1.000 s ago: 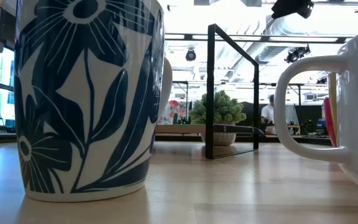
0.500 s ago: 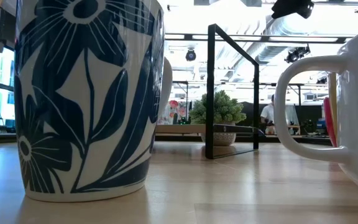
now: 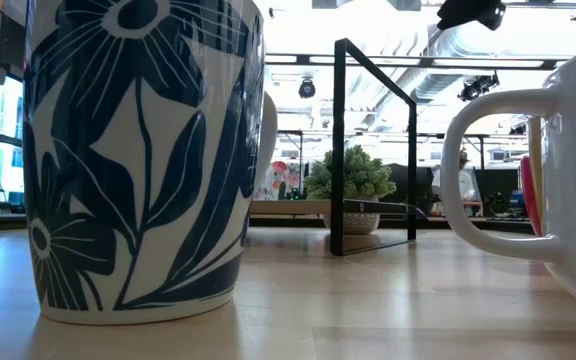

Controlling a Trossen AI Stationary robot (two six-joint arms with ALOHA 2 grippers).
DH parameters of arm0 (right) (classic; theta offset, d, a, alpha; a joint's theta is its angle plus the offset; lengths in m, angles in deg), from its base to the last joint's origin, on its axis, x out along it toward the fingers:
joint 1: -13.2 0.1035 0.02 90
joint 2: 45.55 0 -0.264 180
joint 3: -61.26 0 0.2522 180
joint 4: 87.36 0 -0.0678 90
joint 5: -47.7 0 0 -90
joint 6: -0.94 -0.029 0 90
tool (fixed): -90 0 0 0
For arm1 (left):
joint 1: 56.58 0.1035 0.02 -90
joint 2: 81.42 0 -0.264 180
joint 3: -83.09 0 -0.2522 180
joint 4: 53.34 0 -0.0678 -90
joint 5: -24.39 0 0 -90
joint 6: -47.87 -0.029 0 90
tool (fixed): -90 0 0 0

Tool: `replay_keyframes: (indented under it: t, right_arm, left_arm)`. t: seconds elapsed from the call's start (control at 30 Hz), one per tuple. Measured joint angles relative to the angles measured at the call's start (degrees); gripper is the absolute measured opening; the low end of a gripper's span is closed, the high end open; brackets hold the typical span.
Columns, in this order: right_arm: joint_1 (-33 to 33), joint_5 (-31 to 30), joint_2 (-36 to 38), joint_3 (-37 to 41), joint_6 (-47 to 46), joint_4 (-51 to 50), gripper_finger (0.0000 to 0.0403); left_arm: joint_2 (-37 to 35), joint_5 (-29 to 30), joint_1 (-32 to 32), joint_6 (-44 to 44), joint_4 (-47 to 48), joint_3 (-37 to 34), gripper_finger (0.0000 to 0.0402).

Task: Place coffee mugs
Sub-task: Put the orange mug on the shelf, then put the red mug on the shelf

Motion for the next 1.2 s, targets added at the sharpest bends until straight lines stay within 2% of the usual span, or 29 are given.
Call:
replay_keyframes:
  t: [0.17,0.53,0.93,1.2]
  right_arm:
    - [0.0,0.0,0.0,0.0,0.0,0.0,0.0103]
    - [0.0,0.0,0.0,0.0,0.0,0.0,0.0103]
    - [0.0,0.0,0.0,0.0,0.0,0.0,0.0103]
    - [0.0,0.0,0.0,0.3,0.0,0.0,0.0103]
  left_arm:
    - [0.0,2.2,0.2,-0.1,-0.1,0.0,0.0052]
    - [0.0,1.2,0.2,-0.1,-0.1,0.1,0.0058]
    - [-0.1,1.2,0.1,-0.1,-0.1,0.5,0.0141]
    - [-0.2,2.5,0.2,-0.2,0.9,6.7,0.0158]
